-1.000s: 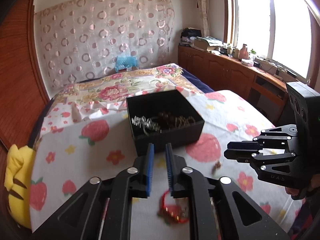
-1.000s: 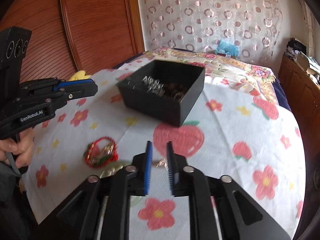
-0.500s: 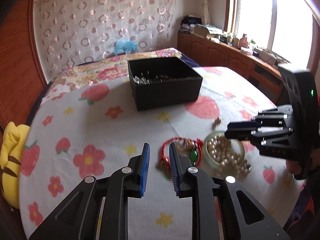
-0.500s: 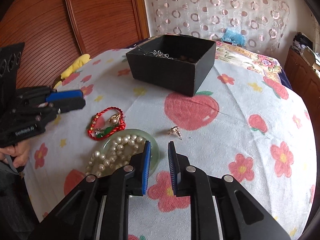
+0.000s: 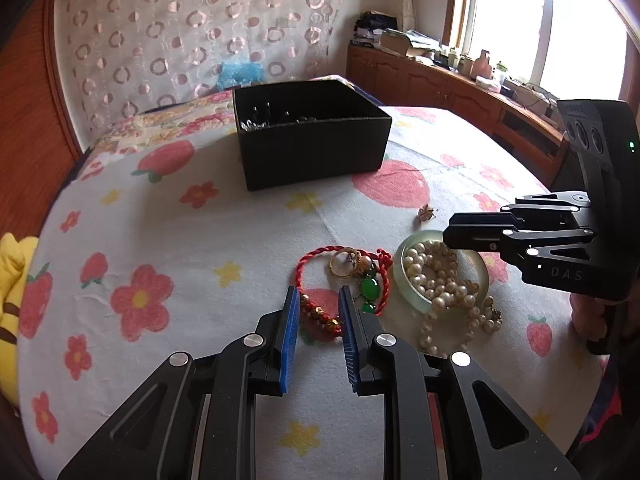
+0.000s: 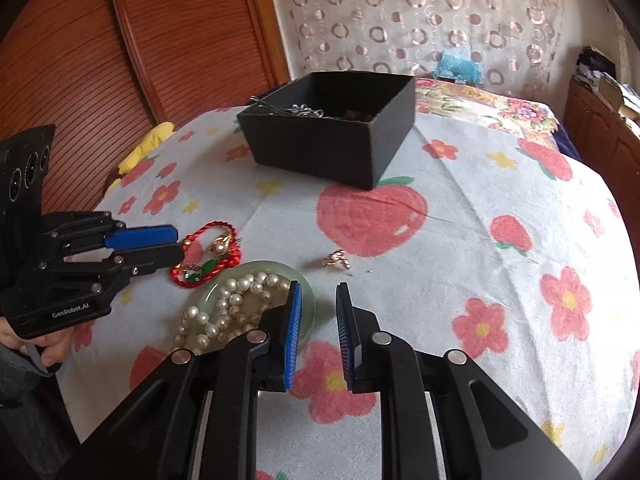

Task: Organize jewelry
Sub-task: 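Grasp the red bead bracelet with the left tool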

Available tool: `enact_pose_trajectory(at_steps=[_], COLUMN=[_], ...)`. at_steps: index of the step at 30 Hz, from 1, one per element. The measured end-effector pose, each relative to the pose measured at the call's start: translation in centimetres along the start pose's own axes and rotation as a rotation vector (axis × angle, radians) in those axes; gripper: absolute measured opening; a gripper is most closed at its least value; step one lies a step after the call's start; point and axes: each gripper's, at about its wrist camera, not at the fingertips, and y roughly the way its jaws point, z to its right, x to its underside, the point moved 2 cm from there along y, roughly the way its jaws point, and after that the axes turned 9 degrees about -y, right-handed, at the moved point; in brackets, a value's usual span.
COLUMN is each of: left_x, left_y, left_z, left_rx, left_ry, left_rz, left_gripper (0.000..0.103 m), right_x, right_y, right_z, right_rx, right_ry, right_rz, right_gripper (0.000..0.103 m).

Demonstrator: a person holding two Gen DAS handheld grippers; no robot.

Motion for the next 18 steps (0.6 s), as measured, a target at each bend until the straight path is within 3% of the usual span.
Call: enact_pose_trajectory(at_steps=[8,12,18], left_x=[0.1,-0.1,-0.8], left_y=[0.7,0.8,-1.3], left_z=[-0.1,-0.3,-0.2], left_rx=[-0.027,-0.03,-0.011], left_ry=[-0.005,-0.009,-0.025], left_rz=[-0.01,-0.014,0.055], left_gripper=[0.019,0.006,0.006], right_x=[-0.2,-0.2,-0.2], right_y=[0.7,0.7,0.7], right_z=[-1.3,-1.2,-1.3], right_rx=[0.082,0.078,0.085], right_ry=[-0.069,-0.065,-0.07], right_rz=[-0.029,-0.029,-0.03], right_gripper=[0.021,0.022,0.022])
